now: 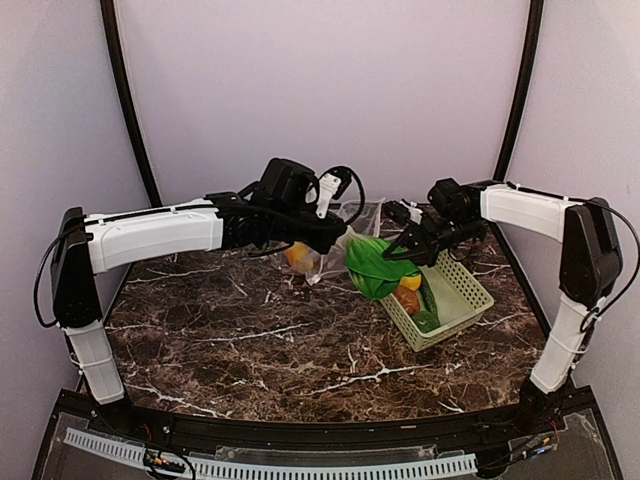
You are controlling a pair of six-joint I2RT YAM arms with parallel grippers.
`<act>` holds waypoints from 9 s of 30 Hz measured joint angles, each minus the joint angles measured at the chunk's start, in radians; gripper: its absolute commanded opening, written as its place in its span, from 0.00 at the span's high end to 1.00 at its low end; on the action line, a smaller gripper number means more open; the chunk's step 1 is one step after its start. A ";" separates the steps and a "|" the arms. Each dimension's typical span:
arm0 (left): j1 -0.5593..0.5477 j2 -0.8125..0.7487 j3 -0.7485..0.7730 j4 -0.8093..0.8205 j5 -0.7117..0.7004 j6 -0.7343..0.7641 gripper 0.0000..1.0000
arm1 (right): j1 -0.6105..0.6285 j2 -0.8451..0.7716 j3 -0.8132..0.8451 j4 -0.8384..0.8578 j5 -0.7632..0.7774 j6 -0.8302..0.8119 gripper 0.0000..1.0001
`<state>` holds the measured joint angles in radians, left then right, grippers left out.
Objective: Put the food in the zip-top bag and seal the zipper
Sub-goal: Place the fake vegetable in the zipper food storage bag, then adjust the zipper food storage bag at the center of the board, then pick up the fake vegetable from the bin, then place the fake vegetable in the zipper food storage bag, then adjust the zipper food storage bag at the center of the board.
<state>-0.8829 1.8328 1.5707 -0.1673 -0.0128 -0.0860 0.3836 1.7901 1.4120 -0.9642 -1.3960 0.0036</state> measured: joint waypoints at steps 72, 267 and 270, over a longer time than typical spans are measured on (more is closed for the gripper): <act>0.252 -0.102 0.560 -0.602 -0.084 -0.070 0.99 | -0.091 -0.094 0.226 -0.137 0.389 -0.250 0.49; 0.211 -0.164 0.281 -0.418 0.126 -0.381 0.99 | -0.085 -0.293 0.201 0.514 0.640 -0.077 0.01; 0.212 -0.169 0.397 -0.598 0.037 -0.241 0.99 | -0.141 -0.312 0.140 0.488 0.702 -0.080 0.01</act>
<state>-0.6712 1.6642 1.9675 -0.7654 0.0242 -0.3271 0.2424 1.4780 1.5520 -0.4759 -0.6941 -0.0761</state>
